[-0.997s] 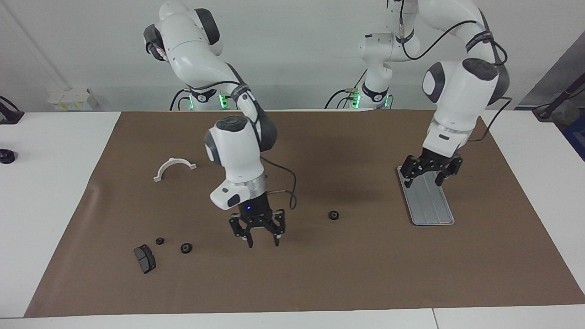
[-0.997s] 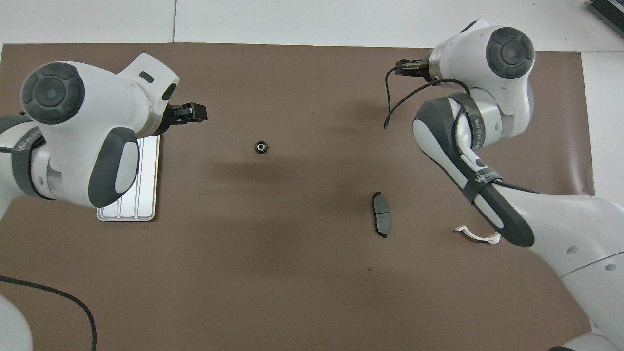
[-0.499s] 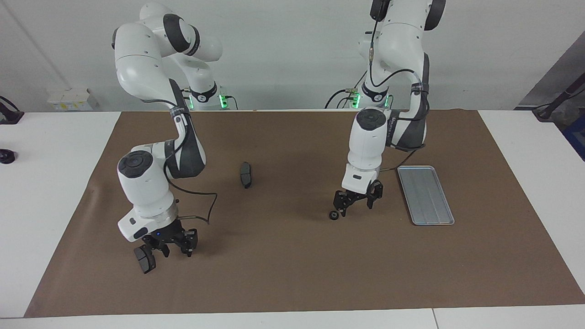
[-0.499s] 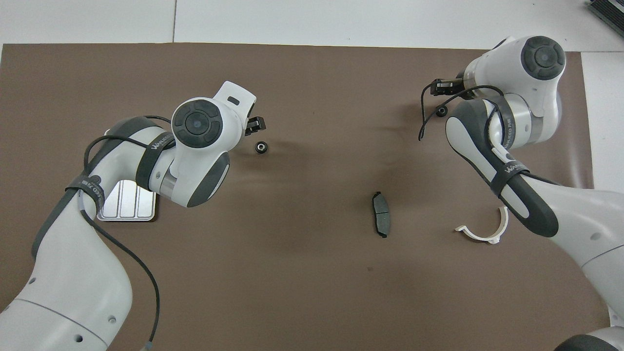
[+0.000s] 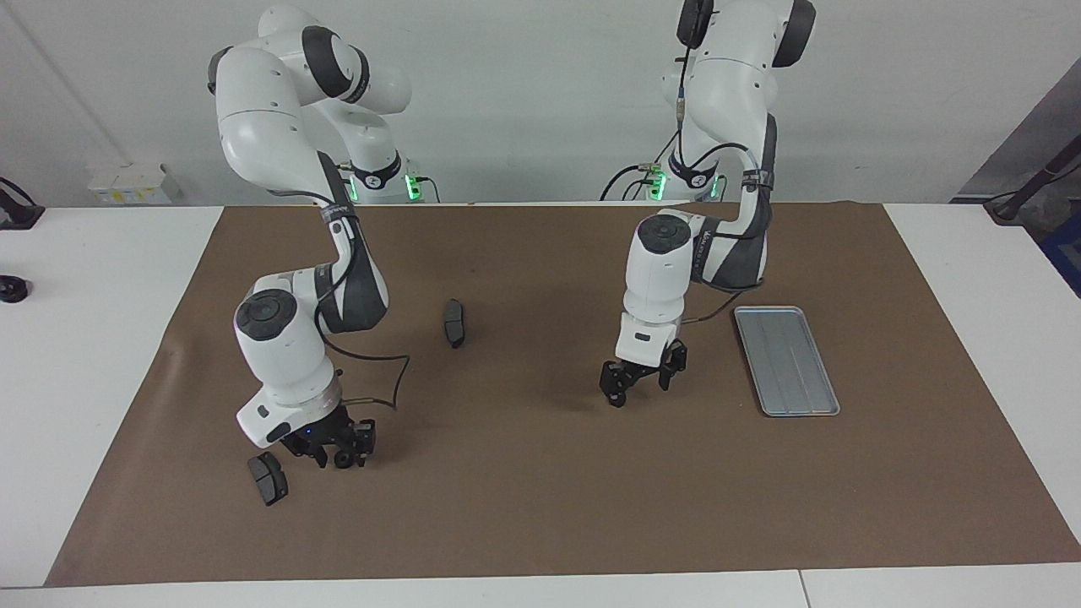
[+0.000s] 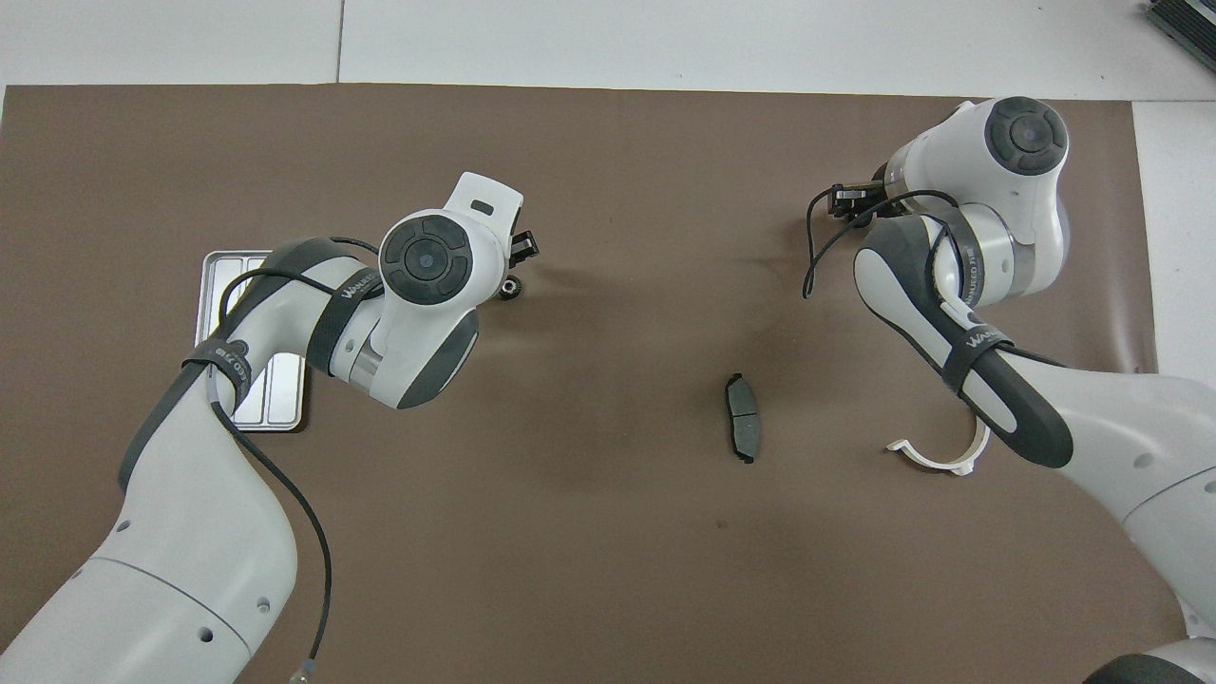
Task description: Pick bearing gear from pile to tray
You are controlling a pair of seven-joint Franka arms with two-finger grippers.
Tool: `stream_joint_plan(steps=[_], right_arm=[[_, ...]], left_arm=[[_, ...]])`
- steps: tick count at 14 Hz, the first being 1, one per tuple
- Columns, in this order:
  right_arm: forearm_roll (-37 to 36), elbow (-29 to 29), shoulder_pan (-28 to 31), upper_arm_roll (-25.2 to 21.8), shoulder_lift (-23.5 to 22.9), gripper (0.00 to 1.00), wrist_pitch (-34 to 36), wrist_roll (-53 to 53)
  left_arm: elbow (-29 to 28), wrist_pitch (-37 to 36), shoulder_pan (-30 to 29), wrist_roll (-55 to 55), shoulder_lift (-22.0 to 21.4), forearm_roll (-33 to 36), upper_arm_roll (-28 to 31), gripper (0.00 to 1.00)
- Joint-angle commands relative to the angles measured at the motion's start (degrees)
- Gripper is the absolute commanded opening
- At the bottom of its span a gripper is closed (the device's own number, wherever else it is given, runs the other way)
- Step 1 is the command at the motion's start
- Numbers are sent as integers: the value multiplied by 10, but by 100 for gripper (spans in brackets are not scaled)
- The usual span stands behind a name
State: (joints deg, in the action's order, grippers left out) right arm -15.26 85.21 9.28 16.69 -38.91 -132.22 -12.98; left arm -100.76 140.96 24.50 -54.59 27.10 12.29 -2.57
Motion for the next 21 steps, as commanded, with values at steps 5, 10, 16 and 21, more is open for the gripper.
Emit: stream_joint_plan(steps=[5,10,16,21], right_arm=[[-15,40,16,8,9,52,-41,9],[-15,41,16,8,9,33,-40,9],[-13,24,14,9,9,12,-39,10],[-11,2,3,12,2,10,-41,22]], left_arm=[[-36,41,20,-45,0,15,10,74],[-47,45,32,-53,-1,15,11,60],[-54,43,35,-53,-4,15,11,28],[-18,-16,27,-42,-11,16,13,0]])
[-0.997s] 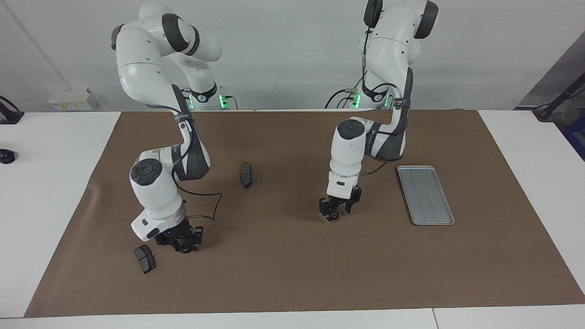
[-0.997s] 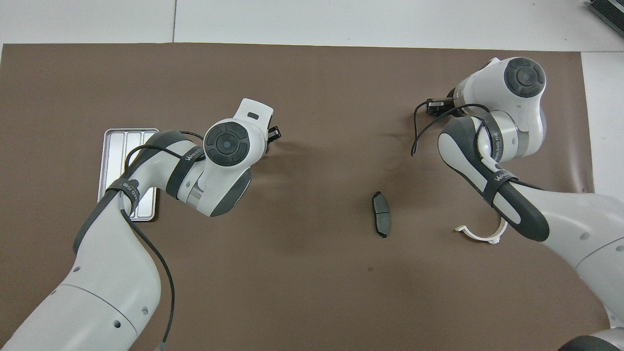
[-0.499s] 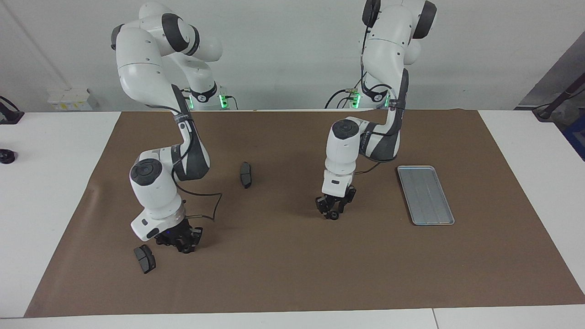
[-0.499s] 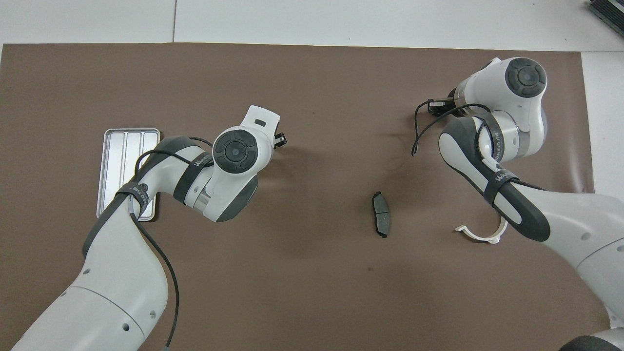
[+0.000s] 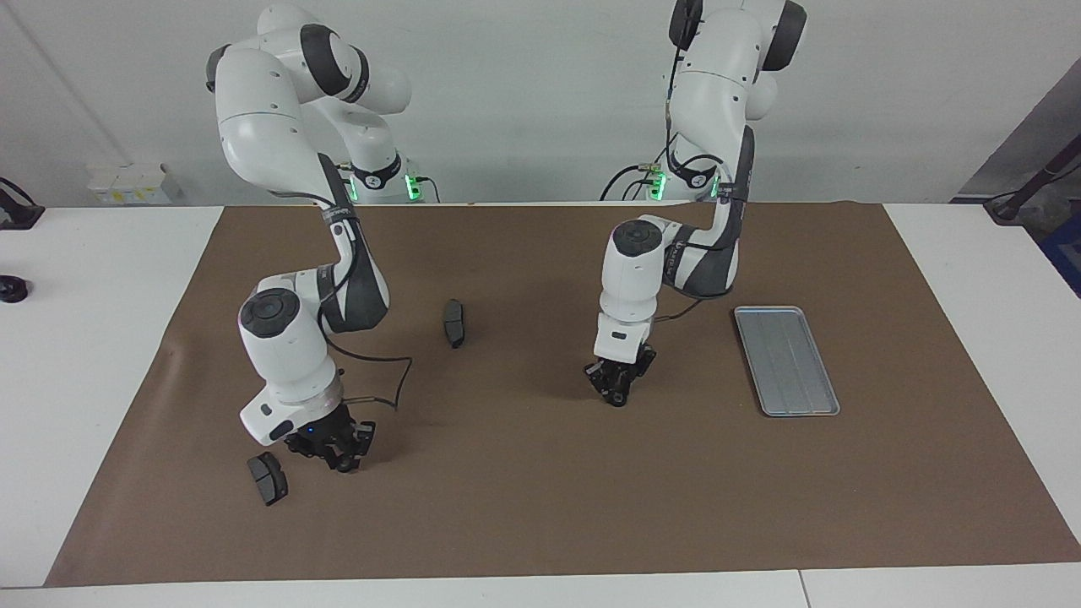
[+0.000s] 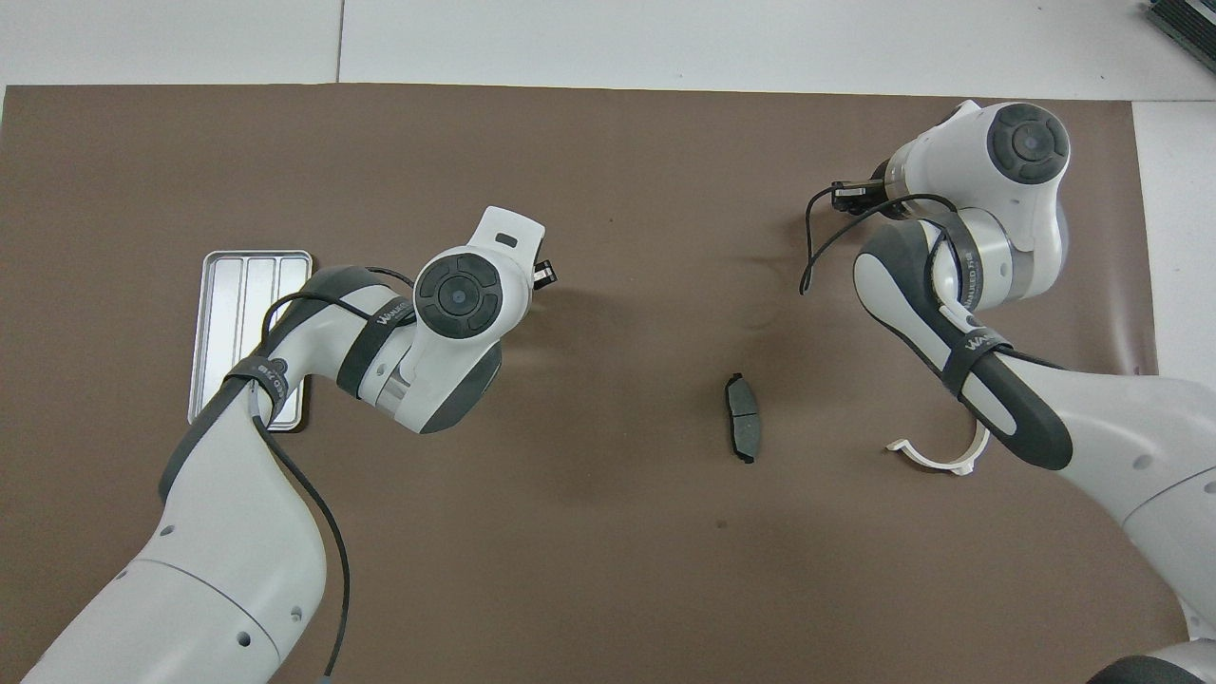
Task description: Pick bearing gear from pile to tray
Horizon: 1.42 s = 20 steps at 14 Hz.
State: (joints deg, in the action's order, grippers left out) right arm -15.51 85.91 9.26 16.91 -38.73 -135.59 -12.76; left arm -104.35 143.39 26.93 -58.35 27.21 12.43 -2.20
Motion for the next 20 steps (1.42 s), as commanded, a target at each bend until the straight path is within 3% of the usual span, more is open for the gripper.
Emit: stream_joint_plan(steps=[1,4,6,10,13,15,17,20], right_arm=[[-8,-8,-5,11,1,10,-7,20],[-3,-13,-43,11,5,10,-7,11],[-4,-13,-83,12,6,12,-23,-28],[-5,-12,-175,11,7,13,-85,-129],[-4,-8,-225,11,6,21,-132,-166],[-4,-7,-251,11,2,32,-172,-202],[-4,-9,-284,11,-9,35,-187,-235],[-14,-14,-332,7,-24,35,-189,-296]], left_arm=[[25,-63,-4,13,-27,15,10,0],[7,-128,-64,142,-119,-2,5,0],[7,-178,-108,263,-161,-62,6,0],[-2,-247,-222,481,-194,-120,7,0],[-77,-206,-280,572,-223,-135,8,0],[-173,-120,-293,570,-255,-135,9,0],[-228,-70,-293,567,-268,-136,9,2],[-252,-49,-285,519,-256,-136,9,20]])
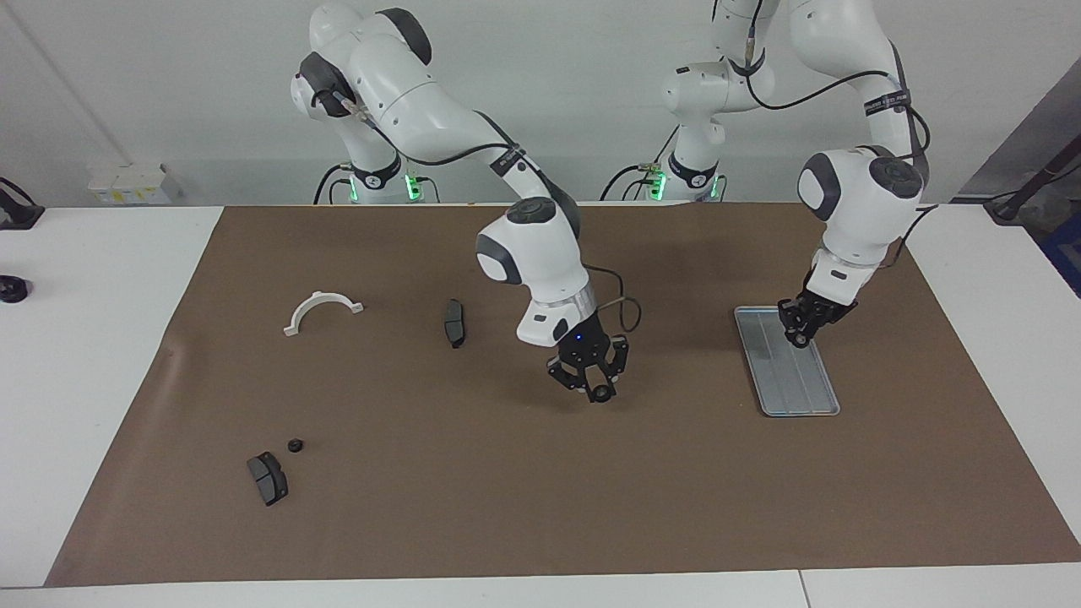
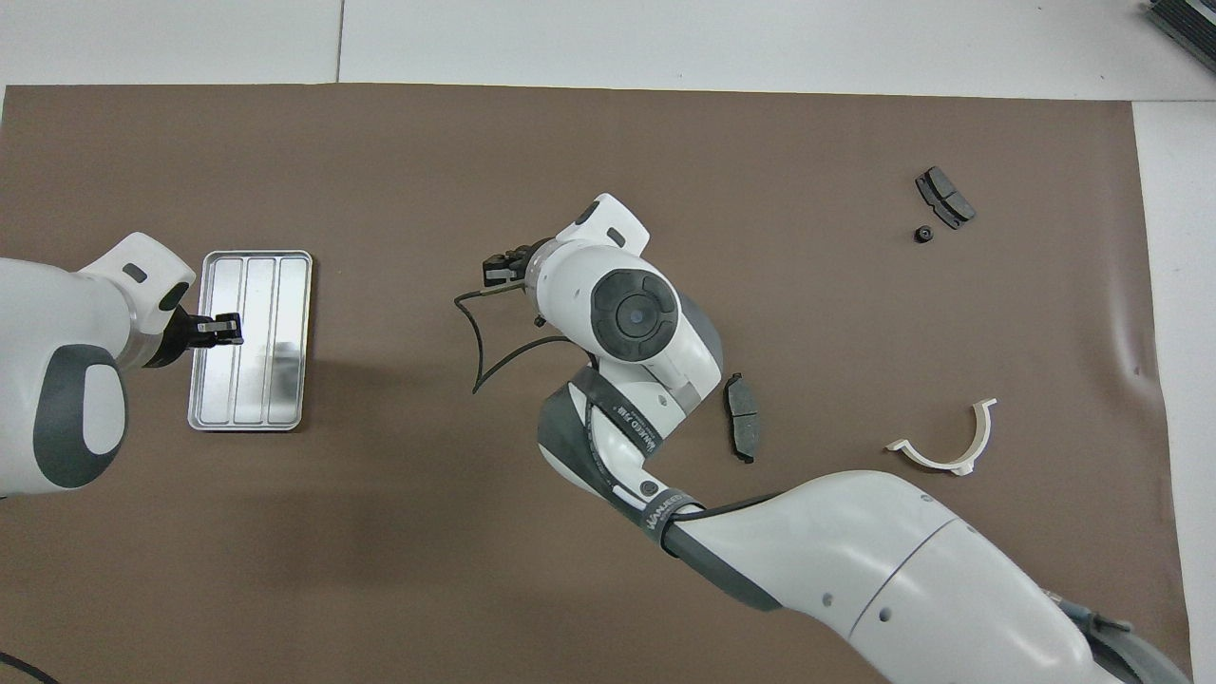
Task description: Pick bearing gear from pile to tray
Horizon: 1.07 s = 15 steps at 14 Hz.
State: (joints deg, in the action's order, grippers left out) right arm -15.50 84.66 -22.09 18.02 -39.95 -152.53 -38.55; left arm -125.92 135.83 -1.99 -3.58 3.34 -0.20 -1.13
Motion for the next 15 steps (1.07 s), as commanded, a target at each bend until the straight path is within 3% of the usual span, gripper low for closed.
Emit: stream_joint_plan(steps=[1,4,5,6,7,8,9,10,12,15], right_arm=[[-14,-4,-34,-6,-12,35,-25,-49],[-14,-5,-53,-9,-10,36,-26,-69],[-13,-5,-53,-9,-9,44,-26,-69],[-13,-5,-53,-9,-9,68,-26,-70],[-13,-5,-52,-9,-9,72,-26,-70],[-12,-5,-52,-10,-9,79,-26,-71],[-12,-5,-52,-15,-9,85,-27,-73],[-12,-5,-52,-24,-9,86,-28,-74],[-15,-6,-44,-43,-8,86,-29,-68],[-12,-18,-1,-68,-7,86,-28,-2]], left_arm=[[-55,53,7,-35,-18,-9,-2,24],[-92,88,8,-34,-20,-9,-2,34],[-92,86,8,-31,-21,-8,-2,45],[-93,86,8,-28,-21,-8,-2,49],[-96,87,8,-27,-20,-8,-2,50],[-97,87,8,-21,-20,-8,-2,63],[-96,87,8,-20,-20,-8,-2,88],[-93,84,8,-19,-20,-8,-2,100],[-69,68,13,-21,-19,-8,-2,100],[23,-2,30,-23,-10,-6,-5,100]])
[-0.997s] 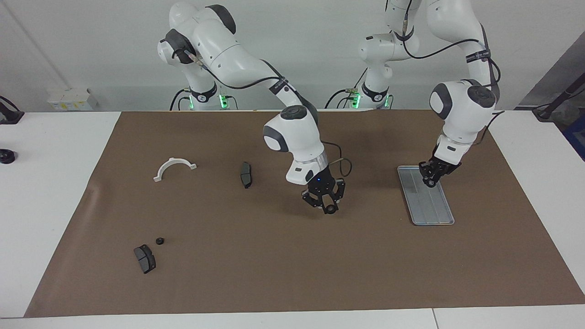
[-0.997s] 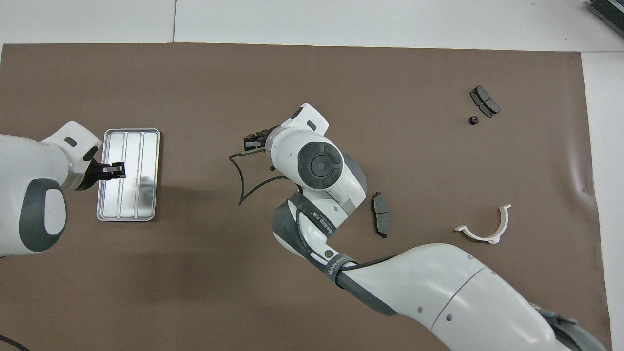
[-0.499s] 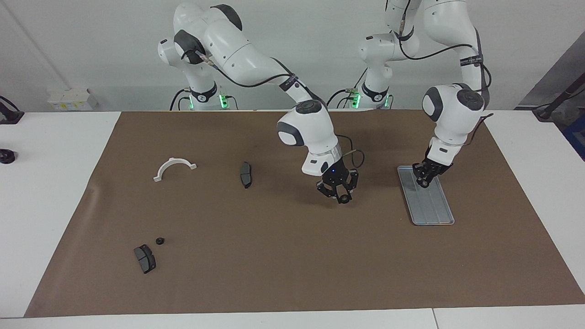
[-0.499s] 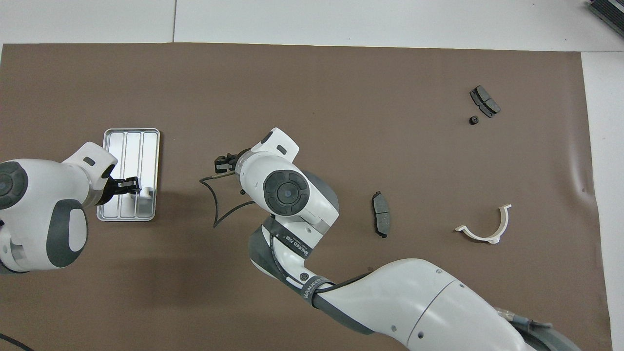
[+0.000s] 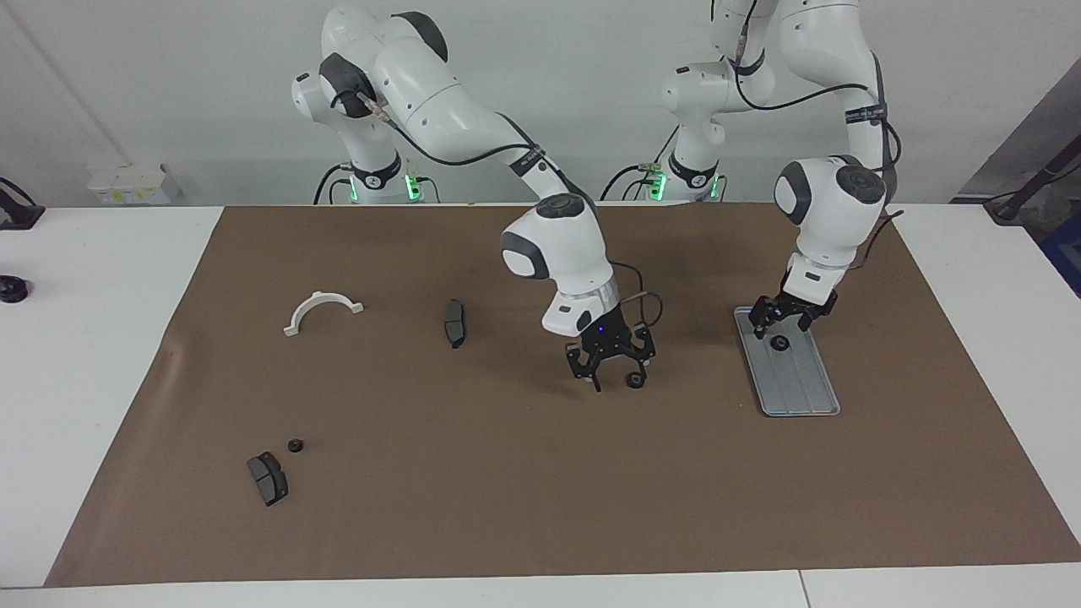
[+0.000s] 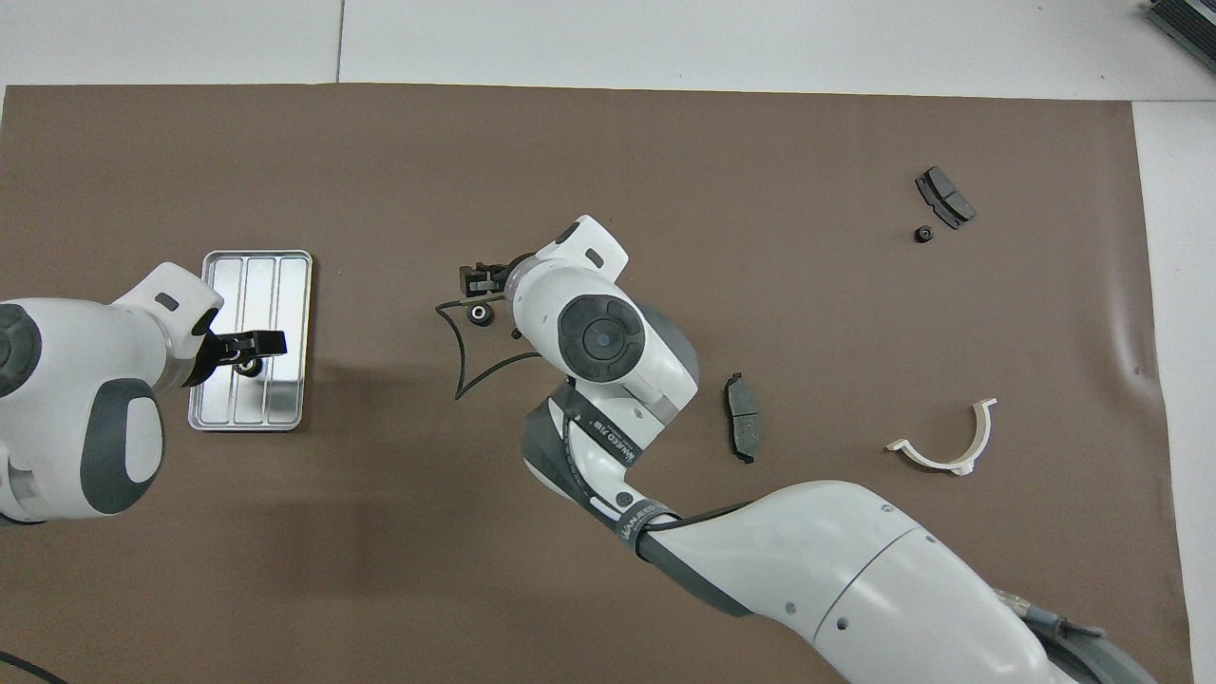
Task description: Pick bearing gear from pile to tray
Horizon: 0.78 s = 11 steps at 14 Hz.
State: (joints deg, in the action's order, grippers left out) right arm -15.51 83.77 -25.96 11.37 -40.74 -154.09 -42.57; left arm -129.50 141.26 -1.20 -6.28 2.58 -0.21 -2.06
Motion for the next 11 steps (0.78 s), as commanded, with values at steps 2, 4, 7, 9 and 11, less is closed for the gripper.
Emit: stream_joint_plan(steps=[2,4,7,9,11], right_arm=[[-8,-17,97,-1,0,86,-3,96],[-4,-17,160,0,0,86,13,158],[-5,-16,242,0,2,86,90,264],[-8,-15,279,-1,5,86,126,299],[-15,-15,303,-3,12,84,160,307]], left_arm=[[123,-87,58,-6,19,-6,6,100],[142,-80,97,-57,32,15,7,100],[179,-79,156,-159,70,44,7,100],[240,-79,203,-262,139,70,7,100],[281,-75,232,-350,194,115,7,100]])
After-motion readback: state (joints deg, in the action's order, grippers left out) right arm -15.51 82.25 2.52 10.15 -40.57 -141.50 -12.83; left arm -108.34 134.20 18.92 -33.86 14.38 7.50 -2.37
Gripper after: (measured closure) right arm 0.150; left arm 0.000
